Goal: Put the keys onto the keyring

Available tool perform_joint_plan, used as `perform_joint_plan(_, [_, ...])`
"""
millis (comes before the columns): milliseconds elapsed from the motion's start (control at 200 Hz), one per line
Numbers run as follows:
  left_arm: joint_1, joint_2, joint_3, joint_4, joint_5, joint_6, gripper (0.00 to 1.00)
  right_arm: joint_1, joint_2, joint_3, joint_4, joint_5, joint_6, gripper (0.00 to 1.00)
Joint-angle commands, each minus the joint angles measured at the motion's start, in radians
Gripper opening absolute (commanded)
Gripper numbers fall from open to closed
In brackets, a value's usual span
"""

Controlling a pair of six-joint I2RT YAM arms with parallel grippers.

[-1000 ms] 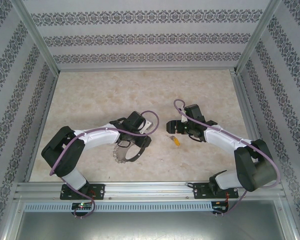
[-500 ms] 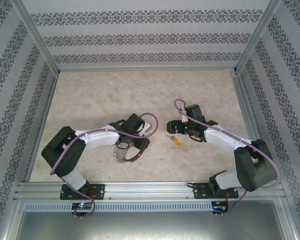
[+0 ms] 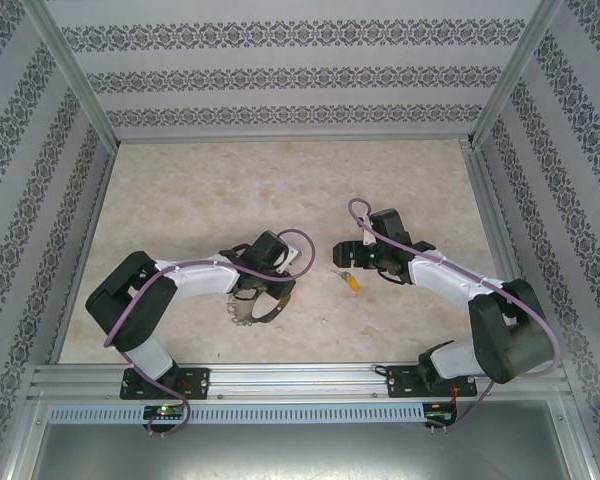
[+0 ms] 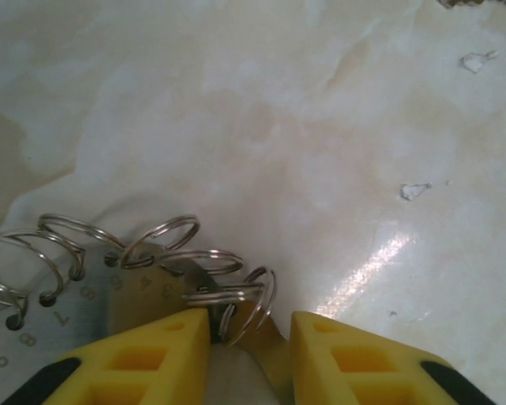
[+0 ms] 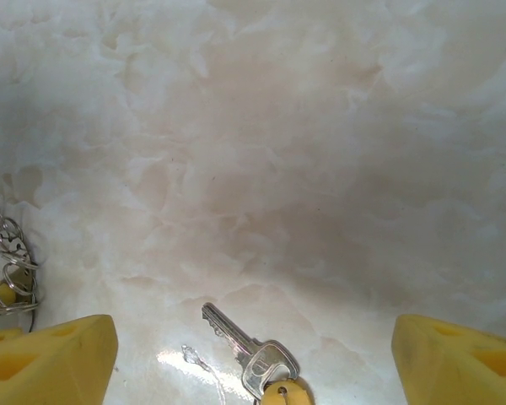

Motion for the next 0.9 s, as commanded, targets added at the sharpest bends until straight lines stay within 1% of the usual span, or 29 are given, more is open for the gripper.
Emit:
perform_joint_plan(0, [-0.014,0.007,-0.03,0.053,-0.049,-0.016,0.27,-0.01,-0.041,-0.024,0.017,0.02,0.007,0.98])
perform_joint_plan(50, [-0.015,0.003,-0.038,0.068,-0.053,-0.018,0.26,-0.01,-0.056,-0.032,0.026,0.038,0.014,0.98])
perform_joint_plan(135, [-0.014,0.001,-0.049,0.093,-0.059,-0.018,0.2,-0.01,-0.08,-0.042,0.037,0.071,0.038,0.98])
perform_joint_plan(210, [-0.015,-0.001,-0.06,0.118,-0.066,-0.018,0.17,-0.01,-0.091,-0.043,0.047,0.069,0.053,0.98])
perform_joint_plan(285, [-0.013,-0.003,-0.071,0.141,-0.071,-0.016,0.12,-0.009,-0.093,-0.037,0.052,0.068,0.069,0.98])
perform_joint_plan(385, [-0.013,-0.01,-0.069,0.15,-0.068,-0.009,0.08,-0.011,-0.088,-0.023,0.041,0.043,0.065,0.98])
perform_joint_plan(495, [-0.013,-0.026,-0.06,0.129,-0.052,0.001,0.0,-0.014,-0.106,-0.037,0.063,-0.014,0.052,0.98])
perform_joint_plan(595, [-0.013,-0.039,-0.048,0.09,-0.041,0.011,0.0,-0.019,-0.139,-0.058,0.087,-0.04,0.053,0.95])
perform_joint_plan(754, [-0.014,-0.062,-0.032,0.032,-0.052,0.008,0.0,-0.036,-0.192,-0.085,0.1,-0.039,0.049,0.89])
perform_joint_plan(894, [-0.015,-0.113,-0.051,0.049,-0.02,0.039,0.0,-0.042,-0.199,-0.09,0.09,-0.029,0.026,0.87])
